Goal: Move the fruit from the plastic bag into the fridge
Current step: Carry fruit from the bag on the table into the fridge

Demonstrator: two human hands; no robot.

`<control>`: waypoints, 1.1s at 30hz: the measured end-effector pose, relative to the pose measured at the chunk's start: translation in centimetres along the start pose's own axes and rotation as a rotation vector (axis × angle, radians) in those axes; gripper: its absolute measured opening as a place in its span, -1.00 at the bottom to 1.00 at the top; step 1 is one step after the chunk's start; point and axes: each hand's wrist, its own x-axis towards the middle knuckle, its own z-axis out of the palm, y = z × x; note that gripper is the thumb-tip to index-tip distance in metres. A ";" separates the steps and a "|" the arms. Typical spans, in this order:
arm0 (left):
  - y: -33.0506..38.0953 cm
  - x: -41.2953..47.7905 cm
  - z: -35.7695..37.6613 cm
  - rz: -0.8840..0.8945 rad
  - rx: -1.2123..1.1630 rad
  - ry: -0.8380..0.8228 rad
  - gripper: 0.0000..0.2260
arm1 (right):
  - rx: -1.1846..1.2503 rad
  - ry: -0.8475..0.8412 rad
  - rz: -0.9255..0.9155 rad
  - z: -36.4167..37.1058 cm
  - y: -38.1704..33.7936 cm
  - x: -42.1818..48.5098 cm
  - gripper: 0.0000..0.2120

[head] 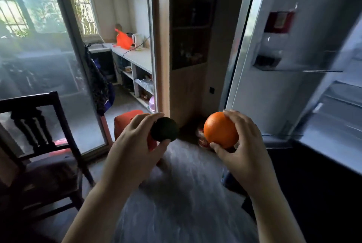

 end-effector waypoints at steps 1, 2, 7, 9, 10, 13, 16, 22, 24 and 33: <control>1.4 0.3 0.4 0.022 0.009 -0.001 -0.51 | -0.013 0.021 0.002 -1.4 0.6 -0.2 -0.28; 2.8 0.6 0.8 0.040 0.018 -0.001 -0.51 | -0.028 0.041 0.005 -2.9 1.2 -0.6 -0.28; 10.9 1.7 5.6 0.105 0.027 -0.010 -0.49 | -0.126 0.102 0.045 -11.5 6.5 -2.8 -0.29; 14.8 1.8 8.4 0.149 0.014 -0.037 -0.50 | -0.172 0.157 0.086 -15.3 9.4 -3.9 -0.30; 16.4 1.9 9.6 0.169 0.018 -0.053 -0.50 | -0.176 0.187 0.110 -16.9 10.8 -4.6 -0.30; 21.1 1.8 13.4 0.208 0.007 -0.087 -0.52 | -0.199 0.251 0.183 -21.9 14.8 -6.8 -0.32; 26.0 1.5 17.7 0.229 -0.049 -0.118 -0.53 | -0.234 0.273 0.263 -26.9 19.2 -9.6 -0.32; 33.6 0.6 25.1 0.284 -0.143 -0.237 -0.54 | -0.299 0.299 0.401 -32.9 25.4 -14.8 -0.34; 35.7 1.1 27.1 0.313 -0.173 -0.273 -0.54 | -0.322 0.342 0.438 -34.5 27.0 -15.5 -0.35; 40.1 5.0 36.7 0.382 -0.305 -0.421 -0.53 | -0.403 0.397 0.622 -37.0 33.6 -16.2 -0.38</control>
